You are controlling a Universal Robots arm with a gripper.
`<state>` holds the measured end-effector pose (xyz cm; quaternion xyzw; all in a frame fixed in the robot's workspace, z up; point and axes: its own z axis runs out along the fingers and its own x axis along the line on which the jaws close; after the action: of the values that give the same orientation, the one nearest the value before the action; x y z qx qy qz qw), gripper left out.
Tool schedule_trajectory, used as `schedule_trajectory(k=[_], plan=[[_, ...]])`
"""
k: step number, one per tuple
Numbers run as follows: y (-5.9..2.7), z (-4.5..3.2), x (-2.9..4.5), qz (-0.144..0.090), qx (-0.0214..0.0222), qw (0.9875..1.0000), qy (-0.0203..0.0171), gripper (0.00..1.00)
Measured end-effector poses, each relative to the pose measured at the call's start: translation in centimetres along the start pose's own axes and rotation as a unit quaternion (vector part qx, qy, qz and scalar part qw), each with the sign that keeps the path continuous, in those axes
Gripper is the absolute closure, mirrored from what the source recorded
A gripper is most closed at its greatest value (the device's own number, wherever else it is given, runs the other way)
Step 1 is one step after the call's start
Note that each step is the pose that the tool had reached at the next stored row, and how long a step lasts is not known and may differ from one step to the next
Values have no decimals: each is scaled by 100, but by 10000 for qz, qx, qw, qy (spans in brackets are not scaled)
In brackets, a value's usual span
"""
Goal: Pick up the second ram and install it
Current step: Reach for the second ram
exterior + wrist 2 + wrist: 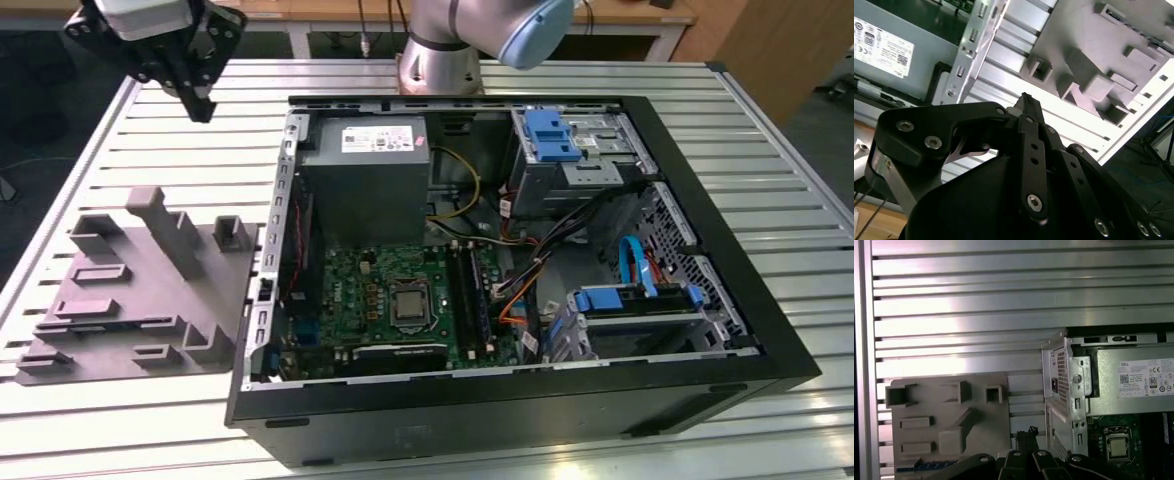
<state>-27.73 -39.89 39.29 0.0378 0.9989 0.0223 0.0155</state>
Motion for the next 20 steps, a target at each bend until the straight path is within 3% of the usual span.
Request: schedule_trajectory(k=[15,20], plan=[[-45,-10,600,0,-1,10000,-10,90],[-56,-2,740,0,-1,10000,-11,90]])
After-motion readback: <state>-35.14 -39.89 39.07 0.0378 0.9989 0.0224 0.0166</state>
